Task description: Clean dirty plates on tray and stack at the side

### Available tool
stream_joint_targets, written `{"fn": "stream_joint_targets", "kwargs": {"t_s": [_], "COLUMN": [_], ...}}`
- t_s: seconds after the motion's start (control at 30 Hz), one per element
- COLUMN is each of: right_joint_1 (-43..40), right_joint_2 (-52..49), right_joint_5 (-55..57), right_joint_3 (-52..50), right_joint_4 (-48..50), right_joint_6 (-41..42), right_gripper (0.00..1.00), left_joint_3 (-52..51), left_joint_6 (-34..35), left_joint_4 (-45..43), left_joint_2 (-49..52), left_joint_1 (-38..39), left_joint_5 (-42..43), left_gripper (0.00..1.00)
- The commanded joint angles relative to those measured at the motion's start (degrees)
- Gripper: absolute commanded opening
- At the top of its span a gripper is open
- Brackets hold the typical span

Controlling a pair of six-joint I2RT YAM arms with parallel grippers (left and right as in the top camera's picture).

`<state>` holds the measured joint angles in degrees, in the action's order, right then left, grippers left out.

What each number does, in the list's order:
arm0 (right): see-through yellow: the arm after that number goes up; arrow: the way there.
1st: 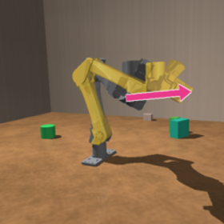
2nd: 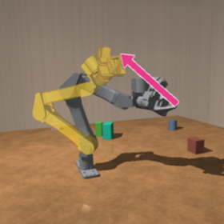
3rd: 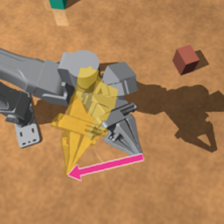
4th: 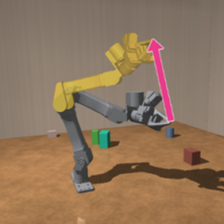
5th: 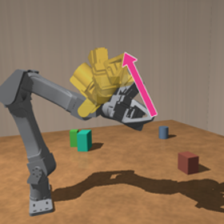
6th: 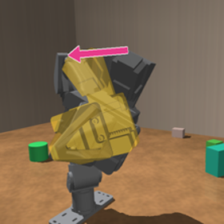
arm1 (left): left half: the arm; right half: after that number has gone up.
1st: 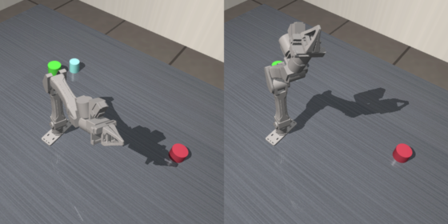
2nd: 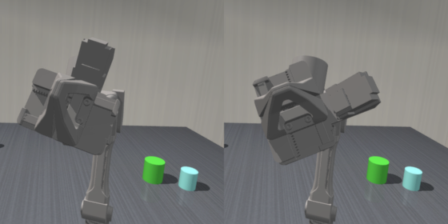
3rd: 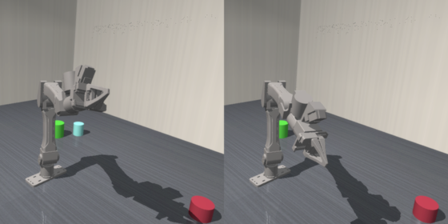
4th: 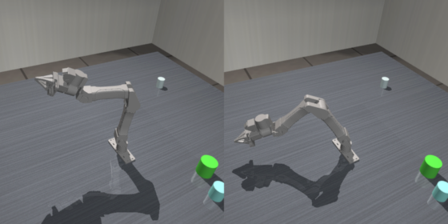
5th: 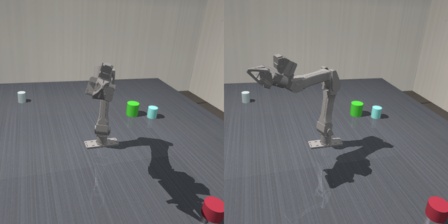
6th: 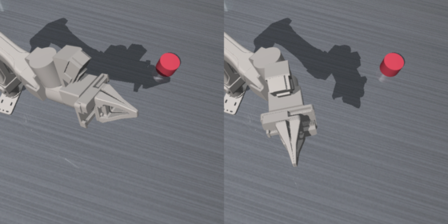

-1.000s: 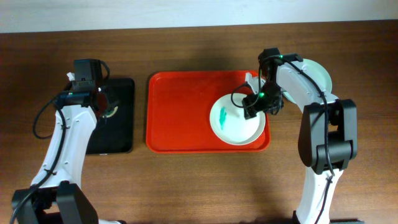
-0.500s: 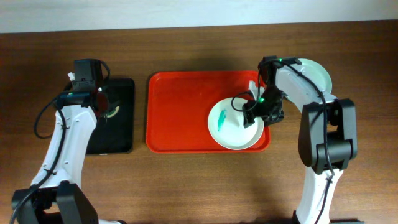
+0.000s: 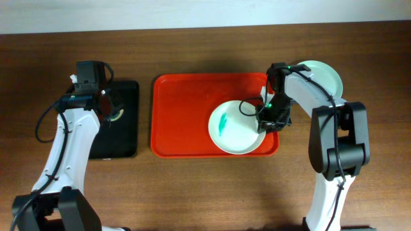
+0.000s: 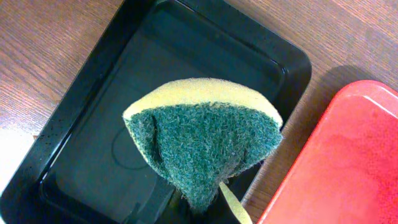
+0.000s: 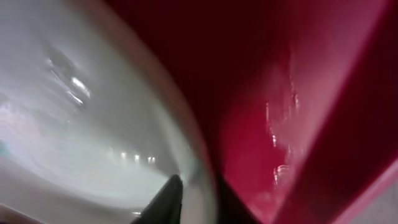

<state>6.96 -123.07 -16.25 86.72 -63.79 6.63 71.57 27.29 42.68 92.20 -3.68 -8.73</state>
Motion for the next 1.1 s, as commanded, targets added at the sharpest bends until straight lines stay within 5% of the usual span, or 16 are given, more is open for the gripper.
{"fn": "stream_joint_targets", "kwargs": {"t_s": [0.0,0.07,0.4,0.53,0.8,0.9,1.07], "right_joint_1": [0.3,0.3,0.3,0.9,5.4,7.3,10.6], "right_joint_2": [-1.1,-1.1,-1.0,-1.0,-1.0,-1.0,-1.0], "right_joint_5": [0.8,0.8,3.4,3.3,3.3,3.3,3.3], "right_joint_3": [-0.9,-0.7,4.0,2.4,0.5,0.4,0.4], "right_joint_4": [8.3,11.7,-1.7,-0.7,7.2,10.9,14.5], "right_joint_6": [3.8,4.8,4.8,4.9,5.0,8.3,13.7], "right_gripper": [0.11,0.24,0.35,0.17,0.16,0.05,0.04], "left_joint_3": [-0.2,-0.2,-0.2,-0.2,-0.2,-0.2,-0.3], "left_joint_6": [0.5,0.5,0.5,0.0,-3.4,-4.9,-4.9], "left_joint_4": [-0.2,-0.2,-0.2,-0.2,-0.2,-0.1,0.7], "left_joint_2": [-0.2,-0.2,-0.2,-0.2,-0.2,-0.2,0.1], "left_joint_1": [-0.2,-0.2,-0.2,-0.2,0.0,1.4,7.5], "left_joint_5": [0.6,0.7,2.0,5.8,18.1,23.8,24.0], "left_gripper": [0.0,0.0,0.0,0.0,0.0,0.0,0.0]}}
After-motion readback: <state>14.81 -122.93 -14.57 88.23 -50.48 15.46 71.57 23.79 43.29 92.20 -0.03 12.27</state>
